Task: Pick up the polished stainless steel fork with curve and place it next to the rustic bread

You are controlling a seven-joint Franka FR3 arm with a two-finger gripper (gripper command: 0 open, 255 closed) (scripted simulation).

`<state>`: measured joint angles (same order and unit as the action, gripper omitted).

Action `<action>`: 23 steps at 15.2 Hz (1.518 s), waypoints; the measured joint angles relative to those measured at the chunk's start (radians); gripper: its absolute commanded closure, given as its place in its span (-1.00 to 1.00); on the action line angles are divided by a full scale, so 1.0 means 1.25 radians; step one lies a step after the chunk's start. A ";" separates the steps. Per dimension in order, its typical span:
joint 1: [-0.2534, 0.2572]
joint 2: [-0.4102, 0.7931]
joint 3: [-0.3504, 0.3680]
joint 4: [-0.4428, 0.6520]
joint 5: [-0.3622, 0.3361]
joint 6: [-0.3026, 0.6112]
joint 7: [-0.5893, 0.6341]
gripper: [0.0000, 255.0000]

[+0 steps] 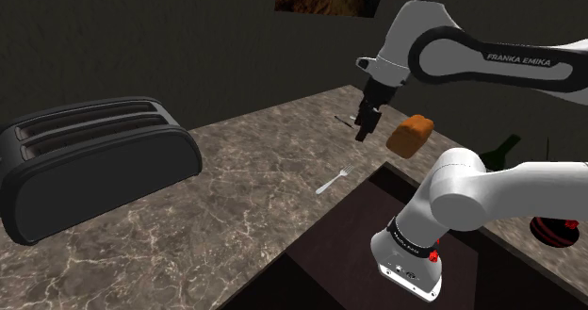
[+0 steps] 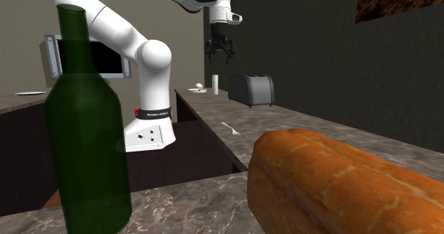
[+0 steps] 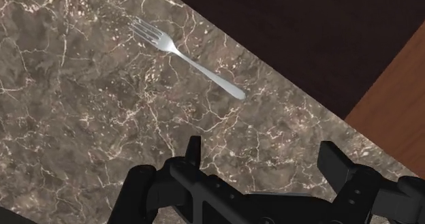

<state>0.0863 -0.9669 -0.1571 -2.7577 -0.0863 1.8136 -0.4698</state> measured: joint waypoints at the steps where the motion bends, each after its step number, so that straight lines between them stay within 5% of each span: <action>1: 0.001 0.001 -0.015 -0.018 -0.017 0.018 -0.032 -1.00; 9: -0.020 0.076 -0.167 -0.157 -0.183 0.224 -0.300 -1.00; 17: -0.021 0.355 -0.346 -0.188 -0.355 0.541 -0.557 -1.00; 23: 0.023 0.548 -0.423 -0.172 -0.372 0.727 -0.645 -1.00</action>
<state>0.1146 -0.2816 -0.6864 -2.9732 -0.5516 2.7221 -1.2761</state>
